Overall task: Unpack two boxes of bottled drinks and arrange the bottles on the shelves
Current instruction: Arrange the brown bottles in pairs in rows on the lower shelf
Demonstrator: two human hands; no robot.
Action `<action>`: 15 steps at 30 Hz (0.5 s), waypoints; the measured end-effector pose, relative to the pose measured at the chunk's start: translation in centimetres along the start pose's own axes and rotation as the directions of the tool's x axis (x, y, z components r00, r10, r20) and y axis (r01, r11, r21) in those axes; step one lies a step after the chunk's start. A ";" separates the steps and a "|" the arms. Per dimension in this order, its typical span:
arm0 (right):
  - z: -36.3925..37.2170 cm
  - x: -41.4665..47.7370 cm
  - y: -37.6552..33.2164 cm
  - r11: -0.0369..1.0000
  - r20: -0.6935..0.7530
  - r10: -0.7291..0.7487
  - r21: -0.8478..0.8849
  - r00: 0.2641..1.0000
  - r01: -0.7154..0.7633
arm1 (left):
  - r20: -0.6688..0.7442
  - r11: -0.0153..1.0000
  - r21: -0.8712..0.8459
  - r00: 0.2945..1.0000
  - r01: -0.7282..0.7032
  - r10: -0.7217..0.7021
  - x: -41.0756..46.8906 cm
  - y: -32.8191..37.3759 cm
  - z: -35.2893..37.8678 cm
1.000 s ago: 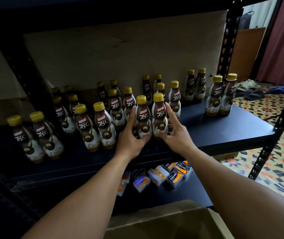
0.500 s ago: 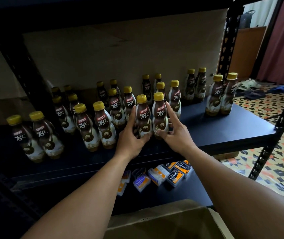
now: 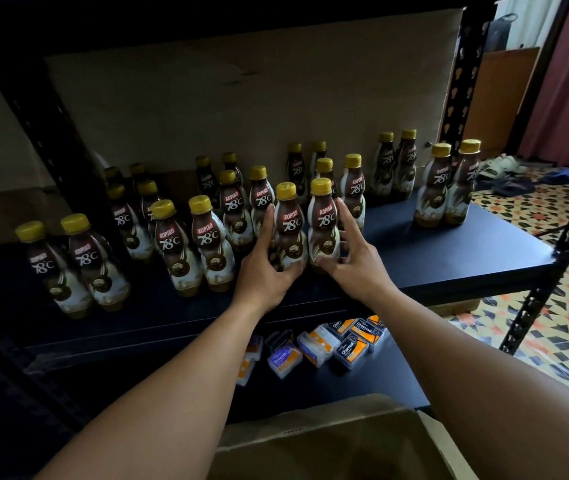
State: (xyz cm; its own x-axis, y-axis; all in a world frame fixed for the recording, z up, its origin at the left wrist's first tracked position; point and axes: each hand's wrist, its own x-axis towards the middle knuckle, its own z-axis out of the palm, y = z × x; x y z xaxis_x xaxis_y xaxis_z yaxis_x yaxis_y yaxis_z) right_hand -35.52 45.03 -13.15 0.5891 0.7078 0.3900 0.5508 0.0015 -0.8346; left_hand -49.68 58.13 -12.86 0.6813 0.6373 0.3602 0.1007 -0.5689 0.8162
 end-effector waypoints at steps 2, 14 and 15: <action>0.1 0.0 0.1 1.000 -0.010 0.007 0.004 1.000 -0.007 | 0.006 1.000 -0.006 1.000 0.011 -0.011 0.0 0.0 -0.1; -0.6 -5.4 0.0 0.990 -0.264 0.050 -0.112 0.963 -0.082 | -0.129 0.991 0.114 0.990 0.065 -0.050 -5.3 0.9 -0.7; -0.5 -7.0 0.1 0.982 -0.269 0.013 -0.177 0.963 -0.062 | -0.153 0.989 0.138 0.988 0.043 -0.022 -7.0 0.8 -0.7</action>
State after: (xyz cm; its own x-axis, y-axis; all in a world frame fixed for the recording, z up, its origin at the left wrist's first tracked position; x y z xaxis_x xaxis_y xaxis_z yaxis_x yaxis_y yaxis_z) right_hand -39.26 39.75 -15.75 0.7334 0.4913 0.4698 0.6089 -0.1675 -0.7753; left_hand -54.86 53.60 -14.36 0.5602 0.7214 0.4072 0.2294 -0.6074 0.7606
